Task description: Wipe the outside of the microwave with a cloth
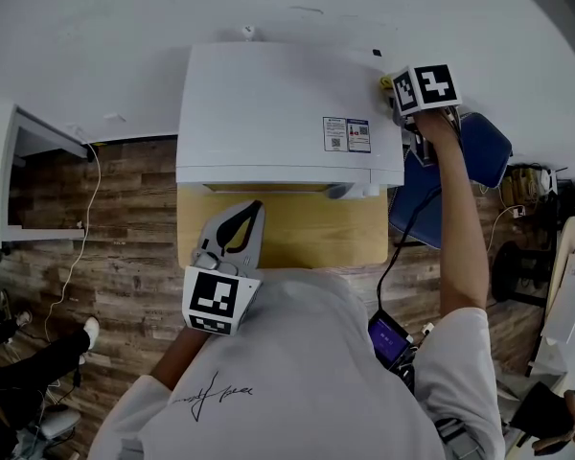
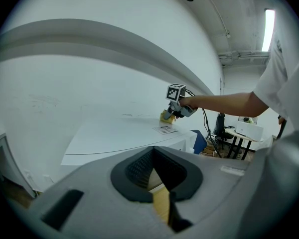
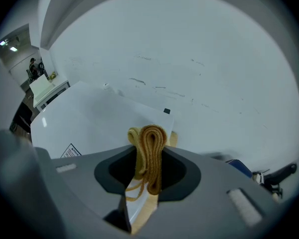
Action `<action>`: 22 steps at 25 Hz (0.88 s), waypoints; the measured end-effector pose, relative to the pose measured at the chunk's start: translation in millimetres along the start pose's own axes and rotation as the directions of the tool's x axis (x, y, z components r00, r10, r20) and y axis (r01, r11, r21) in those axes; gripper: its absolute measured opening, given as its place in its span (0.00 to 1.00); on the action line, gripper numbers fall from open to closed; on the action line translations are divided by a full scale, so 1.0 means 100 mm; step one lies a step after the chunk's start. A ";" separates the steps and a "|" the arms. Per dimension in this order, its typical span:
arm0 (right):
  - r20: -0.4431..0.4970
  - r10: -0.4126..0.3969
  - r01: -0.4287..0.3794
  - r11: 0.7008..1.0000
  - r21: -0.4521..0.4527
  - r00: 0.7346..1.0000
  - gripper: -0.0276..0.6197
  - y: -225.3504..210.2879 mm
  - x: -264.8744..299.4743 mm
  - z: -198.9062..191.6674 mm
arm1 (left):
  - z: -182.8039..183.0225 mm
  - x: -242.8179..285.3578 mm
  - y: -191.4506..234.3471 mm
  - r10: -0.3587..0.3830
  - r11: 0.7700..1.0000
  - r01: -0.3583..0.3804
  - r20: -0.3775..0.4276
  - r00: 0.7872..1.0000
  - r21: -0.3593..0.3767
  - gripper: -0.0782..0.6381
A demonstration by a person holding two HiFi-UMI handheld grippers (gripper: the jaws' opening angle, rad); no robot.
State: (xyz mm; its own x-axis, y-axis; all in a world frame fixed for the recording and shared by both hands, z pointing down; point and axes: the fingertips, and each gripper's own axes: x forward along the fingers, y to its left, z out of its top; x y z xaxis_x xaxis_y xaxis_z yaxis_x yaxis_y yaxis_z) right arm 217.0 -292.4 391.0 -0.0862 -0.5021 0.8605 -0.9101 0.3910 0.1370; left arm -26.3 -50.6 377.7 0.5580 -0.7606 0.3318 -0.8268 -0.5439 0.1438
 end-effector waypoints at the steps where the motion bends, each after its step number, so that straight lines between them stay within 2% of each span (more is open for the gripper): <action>1: -0.002 0.000 0.000 1.000 -0.009 1.000 0.23 0.02 0.00 0.01 | 0.00 0.00 0.00 -0.001 1.000 0.001 0.001 1.000 0.000 0.10; 22: 0.005 0.077 -0.077 0.995 -0.067 0.997 0.23 0.59 0.05 0.23 | 0.00 -0.04 0.02 -0.011 1.000 0.011 0.011 1.000 -0.005 0.10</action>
State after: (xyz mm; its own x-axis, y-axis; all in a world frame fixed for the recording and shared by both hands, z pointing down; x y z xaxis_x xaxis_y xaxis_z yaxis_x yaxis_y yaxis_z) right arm 153.6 -289.8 392.4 -0.1581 -0.4742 0.8661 -0.8716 0.4791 0.1032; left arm -30.1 -49.4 376.4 0.5679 -0.7583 0.3200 -0.8208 -0.5506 0.1518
